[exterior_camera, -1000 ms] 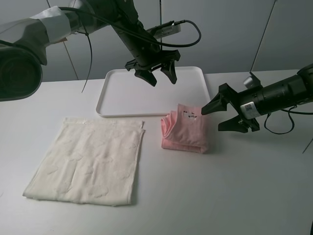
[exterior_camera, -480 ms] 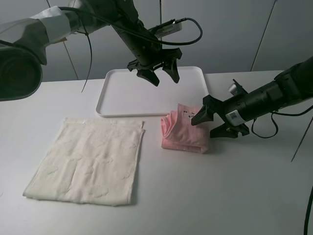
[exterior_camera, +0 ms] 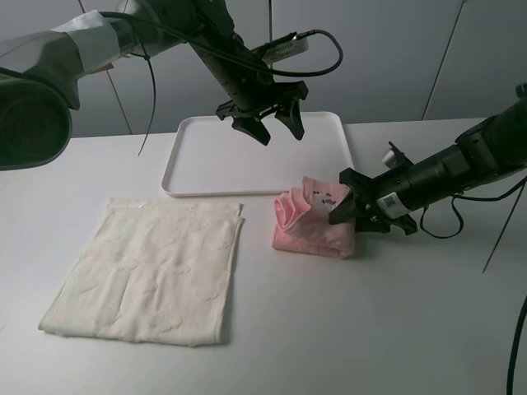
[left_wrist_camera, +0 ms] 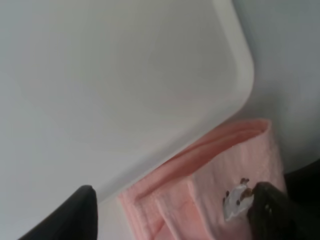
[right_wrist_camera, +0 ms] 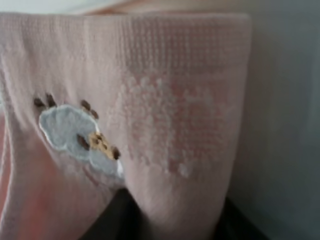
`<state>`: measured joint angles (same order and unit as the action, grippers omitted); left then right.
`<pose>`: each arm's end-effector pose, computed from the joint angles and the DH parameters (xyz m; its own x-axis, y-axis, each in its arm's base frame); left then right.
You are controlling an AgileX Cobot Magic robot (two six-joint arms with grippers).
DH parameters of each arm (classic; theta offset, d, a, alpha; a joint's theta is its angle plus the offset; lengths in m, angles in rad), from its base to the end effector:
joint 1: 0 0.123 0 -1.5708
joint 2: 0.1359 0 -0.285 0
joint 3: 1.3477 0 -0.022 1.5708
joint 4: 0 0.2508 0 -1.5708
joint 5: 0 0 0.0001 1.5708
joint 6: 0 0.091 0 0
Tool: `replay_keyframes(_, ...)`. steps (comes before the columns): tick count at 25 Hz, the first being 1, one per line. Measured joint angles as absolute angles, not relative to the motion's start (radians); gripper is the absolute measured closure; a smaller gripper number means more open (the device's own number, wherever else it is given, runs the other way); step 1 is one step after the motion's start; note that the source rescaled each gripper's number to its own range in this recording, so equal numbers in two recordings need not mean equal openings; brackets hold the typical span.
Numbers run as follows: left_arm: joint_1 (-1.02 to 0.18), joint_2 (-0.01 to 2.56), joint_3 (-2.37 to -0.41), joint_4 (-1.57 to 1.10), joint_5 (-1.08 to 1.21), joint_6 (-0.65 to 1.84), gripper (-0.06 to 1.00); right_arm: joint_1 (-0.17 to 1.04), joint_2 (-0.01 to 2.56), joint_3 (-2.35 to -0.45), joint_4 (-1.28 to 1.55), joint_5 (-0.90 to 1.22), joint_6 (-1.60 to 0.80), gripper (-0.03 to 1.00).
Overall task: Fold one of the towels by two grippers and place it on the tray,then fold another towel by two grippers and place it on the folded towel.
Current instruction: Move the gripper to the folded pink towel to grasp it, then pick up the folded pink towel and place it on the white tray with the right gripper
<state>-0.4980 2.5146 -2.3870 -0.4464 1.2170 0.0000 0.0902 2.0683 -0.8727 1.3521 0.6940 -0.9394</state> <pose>0.4490 -0.2861 0.1910 -0.9060 0.3223 -0.2744 0.4155 0.8008 -0.4314 0.3137 0.0855 0.0699 -0.9820 0.1801 -0.0575 0.0981 0.7457 0.6591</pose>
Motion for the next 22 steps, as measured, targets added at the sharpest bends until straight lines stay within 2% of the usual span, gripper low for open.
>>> replay_keyframes(3,-0.498,2.515,-2.387,-0.446,1.217,0.0,0.13,0.1,2.068,-0.873,1.364,0.703,-0.985,0.87)
replay_keyframes(13,-0.498,2.493,-2.381,-0.448,1.219,0.073,0.26,0.104,1.998,-0.873,1.364,0.742,-1.01,0.88)
replay_keyframes(18,-0.492,2.383,-2.29,-0.372,1.219,0.129,0.18,0.104,1.868,-0.941,1.209,0.764,-0.9,0.88)
replay_keyframes(22,-0.478,2.26,-2.139,-0.237,1.219,0.153,0.16,0.104,1.841,-1.088,1.012,0.834,-0.712,0.88)
